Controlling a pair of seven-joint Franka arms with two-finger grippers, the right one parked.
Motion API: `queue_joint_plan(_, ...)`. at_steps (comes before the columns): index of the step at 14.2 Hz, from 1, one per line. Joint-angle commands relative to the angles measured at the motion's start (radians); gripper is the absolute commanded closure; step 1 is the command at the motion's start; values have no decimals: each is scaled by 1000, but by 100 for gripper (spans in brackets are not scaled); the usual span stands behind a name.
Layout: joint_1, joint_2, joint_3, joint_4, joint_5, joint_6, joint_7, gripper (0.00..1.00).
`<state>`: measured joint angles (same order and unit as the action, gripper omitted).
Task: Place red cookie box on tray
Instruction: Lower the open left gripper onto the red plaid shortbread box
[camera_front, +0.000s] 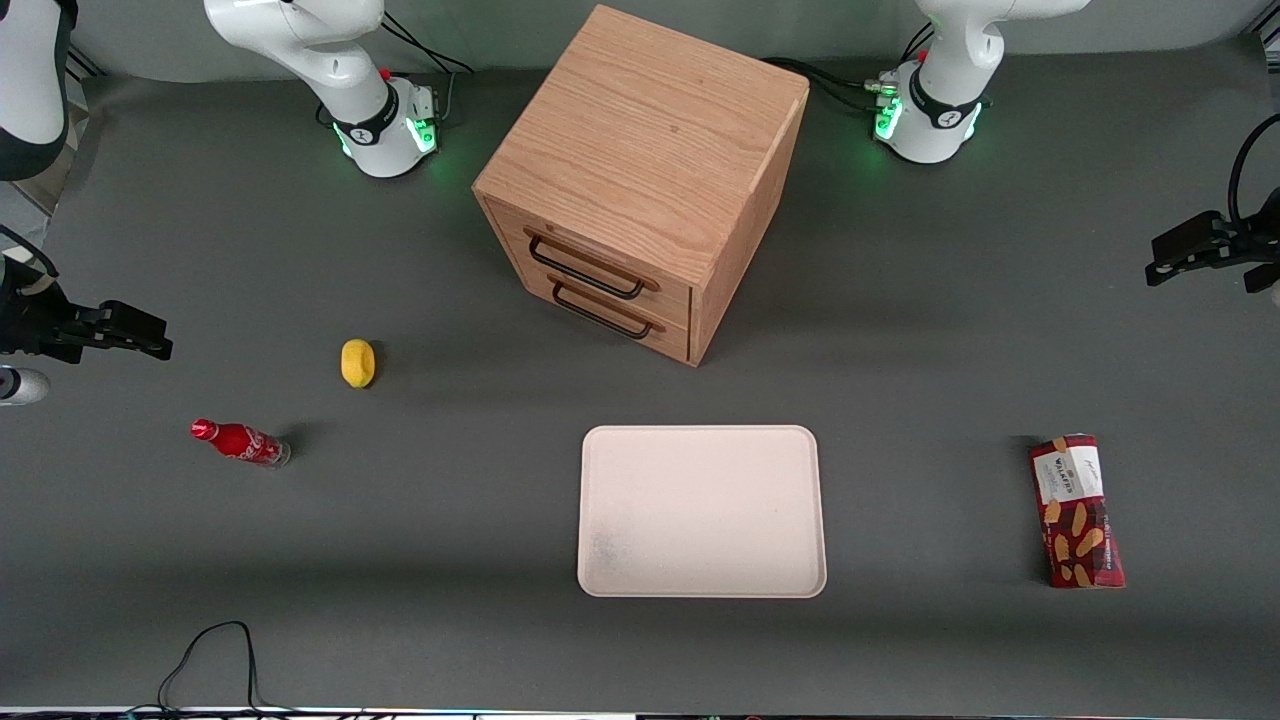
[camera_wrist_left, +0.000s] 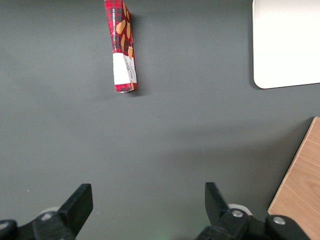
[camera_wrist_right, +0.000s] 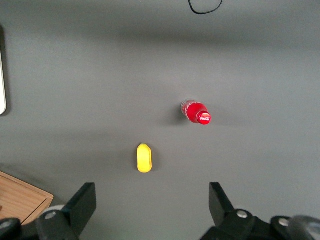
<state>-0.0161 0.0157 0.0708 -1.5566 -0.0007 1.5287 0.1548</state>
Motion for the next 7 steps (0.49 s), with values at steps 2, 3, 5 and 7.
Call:
queue_joint_plan(2,-7,-11,3,-23,19,11,-3,0)
queue_joint_plan(3,-5,-3,4,-25,24,25,0,0)
queue_joint_plan(5,-4,52,9,-30,28,51,3,0)
queue_joint_plan(7,-4,124,11,-25,44,132,2,0)
